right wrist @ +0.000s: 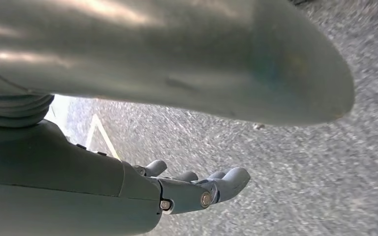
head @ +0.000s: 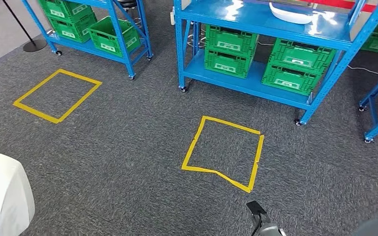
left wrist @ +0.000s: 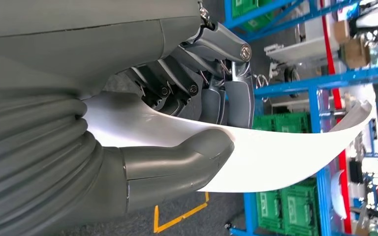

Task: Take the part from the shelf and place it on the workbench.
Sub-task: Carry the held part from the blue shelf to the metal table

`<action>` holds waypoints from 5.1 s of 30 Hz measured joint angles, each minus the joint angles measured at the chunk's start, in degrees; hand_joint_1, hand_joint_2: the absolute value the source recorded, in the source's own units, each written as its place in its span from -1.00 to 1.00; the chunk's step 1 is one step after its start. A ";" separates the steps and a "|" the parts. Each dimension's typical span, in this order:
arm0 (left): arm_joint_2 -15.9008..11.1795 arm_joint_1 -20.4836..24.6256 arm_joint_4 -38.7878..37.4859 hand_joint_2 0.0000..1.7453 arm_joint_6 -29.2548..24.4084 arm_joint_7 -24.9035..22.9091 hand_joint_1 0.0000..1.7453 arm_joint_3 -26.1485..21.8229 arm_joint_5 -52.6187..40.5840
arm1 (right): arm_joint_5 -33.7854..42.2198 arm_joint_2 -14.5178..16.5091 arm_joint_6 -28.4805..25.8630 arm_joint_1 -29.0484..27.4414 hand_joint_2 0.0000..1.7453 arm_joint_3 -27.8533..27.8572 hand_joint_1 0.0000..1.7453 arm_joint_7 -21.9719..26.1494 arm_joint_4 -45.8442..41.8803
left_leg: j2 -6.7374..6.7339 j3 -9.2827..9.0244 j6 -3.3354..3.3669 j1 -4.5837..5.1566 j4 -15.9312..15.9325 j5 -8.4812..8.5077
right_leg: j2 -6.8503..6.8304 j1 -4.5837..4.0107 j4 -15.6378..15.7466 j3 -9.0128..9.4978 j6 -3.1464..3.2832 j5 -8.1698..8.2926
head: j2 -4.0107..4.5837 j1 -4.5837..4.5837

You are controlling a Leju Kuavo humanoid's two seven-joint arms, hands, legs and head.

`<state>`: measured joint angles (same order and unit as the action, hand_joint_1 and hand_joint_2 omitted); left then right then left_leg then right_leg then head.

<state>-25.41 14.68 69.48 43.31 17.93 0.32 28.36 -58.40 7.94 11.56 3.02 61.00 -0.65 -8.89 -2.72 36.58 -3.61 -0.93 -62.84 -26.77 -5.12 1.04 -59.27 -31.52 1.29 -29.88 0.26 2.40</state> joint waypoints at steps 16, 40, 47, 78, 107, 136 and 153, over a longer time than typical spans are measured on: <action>1.95 8.50 -12.18 1.00 -0.12 4.08 1.00 3.85 1.10 | 1.71 -1.23 -1.20 -0.66 -1.00 0.94 -1.00 -0.99 0.13 | 8.87 -1.91 3.13 0.69 4.05 1.20 | 8.80 -0.52 -2.78 -3.05 -0.89 1.18 | 0.00 0.27; 4.01 4.74 -6.53 1.00 -3.08 0.26 1.00 3.43 -1.14 | -0.39 0.20 -1.78 0.05 -1.00 0.87 -1.00 -1.89 0.24 | 3.75 -1.99 3.21 -0.01 4.41 1.31 | 4.27 -0.26 -11.33 -5.37 -2.16 -5.56 | 0.00 0.24; 4.22 3.80 -4.64 1.00 -3.00 -0.36 1.00 3.03 -1.13 | -0.04 0.16 -1.91 -0.07 -1.00 0.87 -1.00 -1.90 0.25 | 9.57 -1.88 3.16 0.55 4.09 1.33 | 9.05 -1.17 -2.39 -3.23 -0.29 1.88 | 0.00 0.25; -1.60 13.16 0.56 1.00 -5.82 -1.37 1.00 -2.20 -6.23 | 1.06 0.54 -2.29 -0.19 -1.00 1.28 -1.00 -2.04 0.25 | 9.03 -1.87 2.51 0.28 4.11 1.41 | 9.34 -0.27 -1.77 -2.92 -1.27 2.09 | 0.00 0.35; -6.88 18.23 -4.60 1.00 -6.04 1.16 1.00 -0.85 -4.10 | 1.98 0.30 -2.79 -0.11 -1.00 3.41 -1.00 -2.05 0.28 | 7.44 -2.04 2.84 0.10 4.15 1.47 | 7.26 -0.26 -6.29 -4.95 -1.54 0.64 | 0.00 0.38; -6.94 21.81 -9.02 1.00 -3.75 1.61 1.00 4.39 0.45 | 1.68 0.91 -3.07 0.00 -1.00 3.87 -1.00 -2.12 0.28 | 6.51 -2.48 3.35 0.19 4.67 1.38 | 5.45 -0.62 -12.93 -8.10 -1.64 -2.28 | 0.00 0.25; -5.89 19.65 -7.97 1.00 -4.37 1.95 1.00 4.22 1.27 | 1.48 1.17 -2.73 0.21 -1.00 4.04 -1.00 -2.59 0.30 | 1.14 1.74 1.16 0.61 -4.54 -1.57 | 0.16 -1.13 -0.04 -1.80 1.34 2.18 | 0.00 -0.03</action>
<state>-31.30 34.33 61.51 38.94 19.88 4.54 29.63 -56.92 9.11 8.83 3.23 65.05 -3.25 -8.59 -1.58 38.32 -2.45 -0.32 -67.38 -28.34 -4.96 -0.09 -59.31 -33.31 2.63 -27.70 0.26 2.37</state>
